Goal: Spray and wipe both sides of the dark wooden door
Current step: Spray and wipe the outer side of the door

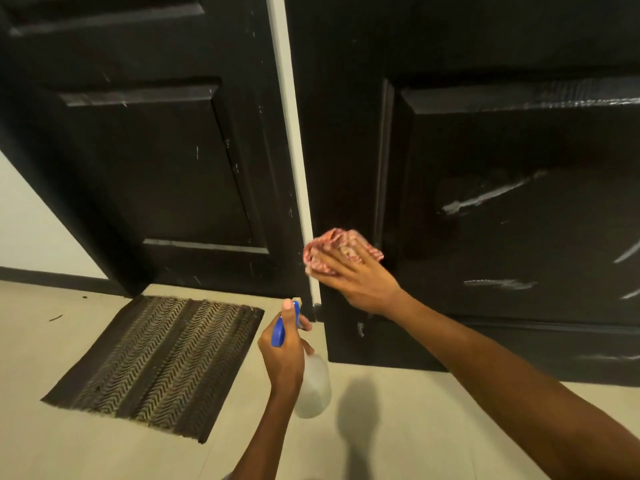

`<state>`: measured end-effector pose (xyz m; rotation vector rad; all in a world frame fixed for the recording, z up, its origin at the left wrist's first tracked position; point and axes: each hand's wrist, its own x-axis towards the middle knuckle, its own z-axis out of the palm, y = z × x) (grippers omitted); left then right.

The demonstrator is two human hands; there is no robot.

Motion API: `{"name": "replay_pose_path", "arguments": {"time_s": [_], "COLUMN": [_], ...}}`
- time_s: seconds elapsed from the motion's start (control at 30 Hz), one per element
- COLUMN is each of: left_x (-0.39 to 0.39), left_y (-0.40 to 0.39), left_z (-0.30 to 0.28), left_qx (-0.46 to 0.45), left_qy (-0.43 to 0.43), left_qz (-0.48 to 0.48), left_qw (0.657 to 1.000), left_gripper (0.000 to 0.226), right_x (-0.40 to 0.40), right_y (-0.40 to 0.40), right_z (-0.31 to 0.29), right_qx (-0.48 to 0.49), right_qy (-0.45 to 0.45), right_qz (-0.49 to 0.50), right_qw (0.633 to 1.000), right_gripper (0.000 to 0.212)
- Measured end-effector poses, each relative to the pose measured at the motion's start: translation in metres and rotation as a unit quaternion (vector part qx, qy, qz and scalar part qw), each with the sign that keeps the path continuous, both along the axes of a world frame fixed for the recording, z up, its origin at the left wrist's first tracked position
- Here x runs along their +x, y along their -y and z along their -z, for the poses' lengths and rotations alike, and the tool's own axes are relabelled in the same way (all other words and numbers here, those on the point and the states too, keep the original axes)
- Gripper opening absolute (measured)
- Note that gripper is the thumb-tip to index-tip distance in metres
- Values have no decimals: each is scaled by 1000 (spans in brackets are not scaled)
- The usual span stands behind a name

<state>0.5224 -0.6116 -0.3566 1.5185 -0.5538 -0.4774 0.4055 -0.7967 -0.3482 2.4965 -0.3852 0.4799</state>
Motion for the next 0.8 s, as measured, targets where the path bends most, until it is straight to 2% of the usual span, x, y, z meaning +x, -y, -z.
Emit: {"name": "replay_pose_path", "arguments": {"time_s": [0.03,0.1,0.13,0.2,0.3,0.4,0.63,0.73,0.8], "left_x": [-2,-5,-7,-9,-15,-13,-19,-22,-26], "left_y": [-3,-6,-8,-11,-17,-20,-15,-13,-7], "left_z": [4,14,19,23,25,27,36,41,40], "left_qx": [2,1,7,18,15,0,8,4,1], "left_qy": [5,23,29,30,37,33,7,7,4], "left_qz": [7,25,27,26,37,39,21,37,48], "left_qw": [1000,999,999,999,999,999,1000,999,999], "left_gripper": [56,53,54,55,53,53,54,56,54], "right_x": [-4,-8,-9,-8,-9,-17,-60,-76,-84], "right_y": [0,-3,-3,-2,1,11,20,16,19], "right_z": [20,56,71,88,89,73,28,-26,-73], "right_qx": [-2,1,4,21,1,-51,-111,-145,-161], "right_qy": [-97,-290,-349,-377,-325,-221,-78,32,131], "right_qz": [-19,-31,-31,-16,-52,-46,-1,61,110], "right_qw": [995,957,937,926,944,973,991,987,972], "right_gripper": [75,71,71,75,91,101,84,72,67]}}
